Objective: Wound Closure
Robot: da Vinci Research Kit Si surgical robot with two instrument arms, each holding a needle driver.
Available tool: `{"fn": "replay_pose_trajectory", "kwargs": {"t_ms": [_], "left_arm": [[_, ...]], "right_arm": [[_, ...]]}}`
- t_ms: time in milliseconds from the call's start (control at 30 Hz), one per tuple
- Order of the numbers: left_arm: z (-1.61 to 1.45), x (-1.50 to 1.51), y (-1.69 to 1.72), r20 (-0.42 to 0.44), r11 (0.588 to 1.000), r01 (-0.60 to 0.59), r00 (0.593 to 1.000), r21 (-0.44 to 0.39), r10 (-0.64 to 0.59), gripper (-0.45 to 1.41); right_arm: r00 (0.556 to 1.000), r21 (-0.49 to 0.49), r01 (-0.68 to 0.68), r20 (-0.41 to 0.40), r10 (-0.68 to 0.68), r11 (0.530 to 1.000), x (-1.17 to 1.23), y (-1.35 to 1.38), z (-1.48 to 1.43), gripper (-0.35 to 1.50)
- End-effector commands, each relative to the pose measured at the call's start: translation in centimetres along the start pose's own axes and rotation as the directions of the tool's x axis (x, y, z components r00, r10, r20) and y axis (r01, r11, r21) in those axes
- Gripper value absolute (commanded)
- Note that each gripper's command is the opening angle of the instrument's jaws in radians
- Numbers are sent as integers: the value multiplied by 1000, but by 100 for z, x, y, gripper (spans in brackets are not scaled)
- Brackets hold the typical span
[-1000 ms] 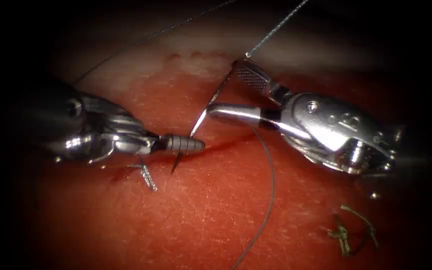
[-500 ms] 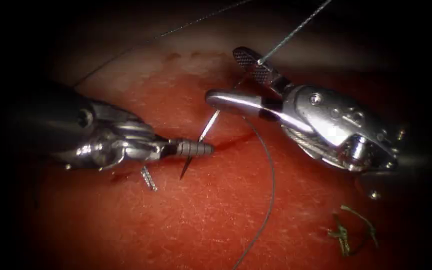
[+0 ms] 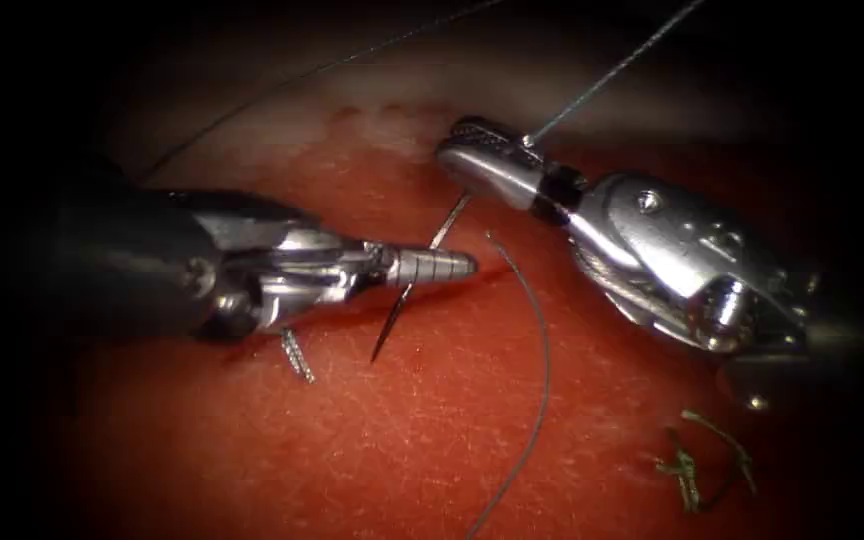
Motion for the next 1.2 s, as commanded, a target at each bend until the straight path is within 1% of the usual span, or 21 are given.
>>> {"fn": "replay_pose_trajectory", "kwargs": {"t_ms": [33, 133, 233, 267, 433, 500, 533, 567, 600, 633, 667, 700, 733, 800, 833, 933, 967, 1033, 1100, 1133, 1200], "left_arm": [[8, -5, -3, 23, 999, -35, 999, -11, 36, 78], [7, -2, -4, 23, 989, -148, 989, -11, 148, 78], [4, 0, -6, 19, 952, -306, 952, 6, 306, 78], [1, -1, -7, 25, 948, -319, 948, 8, 318, 75], [-5, -3, -5, 43, 938, -347, 937, -4, 347, 78], [-7, -4, -6, 89, 908, -420, 905, 13, 417, 78], [-9, -5, -7, 133, 893, -448, 888, 30, 441, 78], [-14, -7, -9, 213, 876, -479, 863, 57, 458, 78], [-19, -9, -10, 272, 871, -484, 851, 79, 449, 78], [-22, -10, -10, 300, 868, -488, 845, 93, 443, 78], [-34, -14, -12, 383, 848, -512, 817, 136, 432, 77], [-38, -16, -12, 397, 839, -523, 809, 149, 433, 75], [-46, -21, -14, 405, 833, -530, 804, 159, 435, 73], [-50, -30, -15, 405, 827, -540, 799, 158, 444, 70], [-51, -42, -17, 409, 816, -556, 789, 158, 458, 64], [-47, -59, -18, 426, 801, -583, 765, 138, 483, 56], [-42, -69, -18, 430, 795, -591, 758, 138, 490, 53], [-35, -79, -19, 435, 791, -595, 756, 143, 490, 51], [-27, -87, -20, 436, 787, -599, 754, 149, 491, 51], [-20, -93, -24, 435, 783, -603, 753, 156, 493, 51], [-13, -96, -28, 433, 779, -605, 753, 162, 495, 51]], "right_arm": [[1000, 7, -1, 1, 1, 1000, -6, -1, 4, -35], [1000, 10, -1, 1, 1, 1000, -6, 0, 2, -35], [1000, 17, -7, 3, 7, 1000, -6, 2, -1, -35], [1000, 18, 5, 6, -6, 1000, -5, 3, -2, -35], [999, 26, 31, 10, -31, 999, -7, 7, -2, -35], [999, 56, 50, 13, -51, 997, -9, 7, -2, -35], [998, 75, 55, 17, -57, 996, -9, 6, -1, -35], [996, 127, 77, 28, -81, 989, -10, 6, 0, -35], [995, 152, 88, 35, -94, 984, -10, 6, 1, -35], [993, 189, 99, 44, -109, 977, -12, 7, 3, -35], [990, 230, 122, 46, -136, 965, -14, 10, 6, -35], [987, 250, 139, 43, -154, 958, -15, 12, 8, -35], [979, 290, 185, 28, -201, 939, -17, 17, 14, -35], [969, 322, 229, 19, -248, 919, -17, 22, 21, -35], [961, 350, 255, 13, -277, 901, -17, 26, 27, -35], [944, 374, 310, -11, -330, 874, -17, 29, 35, -35], [925, 398, 365, -52, -377, 842, -19, 31, 40, -35], [902, 412, 420, -95, -421, 808, -22, 32, 44, -35], [871, 416, 487, -164, -463, 768, -25, 32, 49, -35], [818, 414, 572, -231, -526, 708, -28, 30, 56, -35], [788, 410, 615, -270, -554, 674, -29, 26, 62, -35]]}}
